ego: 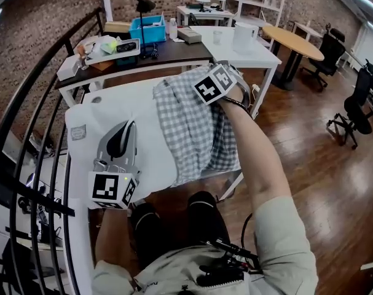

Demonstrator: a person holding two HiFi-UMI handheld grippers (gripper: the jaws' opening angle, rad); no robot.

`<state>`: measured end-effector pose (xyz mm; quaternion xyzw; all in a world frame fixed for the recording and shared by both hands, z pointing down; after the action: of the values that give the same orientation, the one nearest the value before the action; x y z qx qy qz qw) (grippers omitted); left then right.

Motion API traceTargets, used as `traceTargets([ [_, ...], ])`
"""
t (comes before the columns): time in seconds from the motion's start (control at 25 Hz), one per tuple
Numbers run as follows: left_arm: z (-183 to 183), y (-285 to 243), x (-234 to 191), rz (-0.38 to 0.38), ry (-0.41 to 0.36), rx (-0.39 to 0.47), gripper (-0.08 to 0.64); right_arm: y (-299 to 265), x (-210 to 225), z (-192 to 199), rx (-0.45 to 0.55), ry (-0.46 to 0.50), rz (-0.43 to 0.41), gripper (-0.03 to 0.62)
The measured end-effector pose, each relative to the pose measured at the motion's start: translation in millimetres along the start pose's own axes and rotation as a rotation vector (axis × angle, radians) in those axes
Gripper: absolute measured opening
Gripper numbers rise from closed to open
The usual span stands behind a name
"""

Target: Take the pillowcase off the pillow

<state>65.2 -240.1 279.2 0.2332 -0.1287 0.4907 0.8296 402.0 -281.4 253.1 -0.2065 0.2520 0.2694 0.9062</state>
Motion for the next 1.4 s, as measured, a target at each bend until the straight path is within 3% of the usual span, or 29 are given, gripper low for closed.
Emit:
traceTargets([
  [0.12, 33.9, -10.5, 5.8, 0.039, 0.012, -0.095, 0.015, -20.4, 7.7, 47.1, -0.097, -0.045, 0.033, 0.018],
  [0.24, 69.9, -31.5, 14.8, 0.075, 0.028, -0.205, 0.02, -28.8, -4.4, 80.2, -0.138, -0.081, -0.013, 0.019],
  [0.32, 78.1, -44.1, 22.7, 0.085, -0.036, -0.237, 0.03, -21.6, -8.3, 81.1, -0.091, -0.111, -0.053, 0.031],
  [0.44, 71.4, -51.2, 26.7, 0.121, -0.105, -0.243, 0.077, 14.0, 3.1, 76.6, -0.01, -0.279, -0.107, 0.139],
  [0.52, 51.7, -44.7, 21.6, 0.098, -0.143, -0.222, 0.121, 56.9, 1.9, 70.7, 0.103, -0.397, -0.173, 0.152],
  [0.6, 28.5, -29.8, 18.5, 0.041, -0.186, -0.202, 0.123, 109.9, -10.9, 66.0, 0.236, -0.455, -0.221, 0.152],
  [0.68, 16.6, -11.1, 30.2, 0.048, -0.211, -0.216, 0.123, 157.5, -34.5, 70.0, 0.311, -0.466, -0.256, 0.152],
  [0.76, 15.4, 6.4, 55.1, 0.123, -0.24, -0.257, 0.14, 191.1, -59.0, 81.1, 0.334, -0.473, -0.293, 0.152],
  [0.92, 15.7, 32.1, 102.4, 0.252, -0.304, -0.289, 0.217, 236.7, -95.1, 103.2, 0.335, -0.5, -0.366, 0.158],
  [1.04, 42.1, 41.0, 119.4, 0.295, -0.288, -0.359, 0.252, 250.8, -124.7, 118.6, 0.302, -0.5, -0.413, 0.171],
  [1.24, 73.5, 39.0, 122.5, 0.264, -0.287, -0.413, 0.251, 249.0, -167.4, 142.0, 0.215, -0.471, -0.47, 0.182],
  [1.36, 73.4, 37.3, 120.9, 0.241, -0.298, -0.404, 0.187, 239.1, -179.8, 151.7, 0.183, -0.445, -0.442, 0.179],
  [1.4, 70.1, 37.3, 119.7, 0.23, -0.299, -0.394, 0.15, 236.1, -179.6, 153.7, 0.178, -0.43, -0.417, 0.152],
])
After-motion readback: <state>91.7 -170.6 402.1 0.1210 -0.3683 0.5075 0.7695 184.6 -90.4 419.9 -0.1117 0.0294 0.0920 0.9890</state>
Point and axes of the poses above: the fingertips, and each gripper's own axes: y backward along the fingers, x to its right, z out of its underside, the point moved 3 cm from there along y, backward along the fingers, and after that the axes turned 13 degrees about -y, right-handed, at the moved point
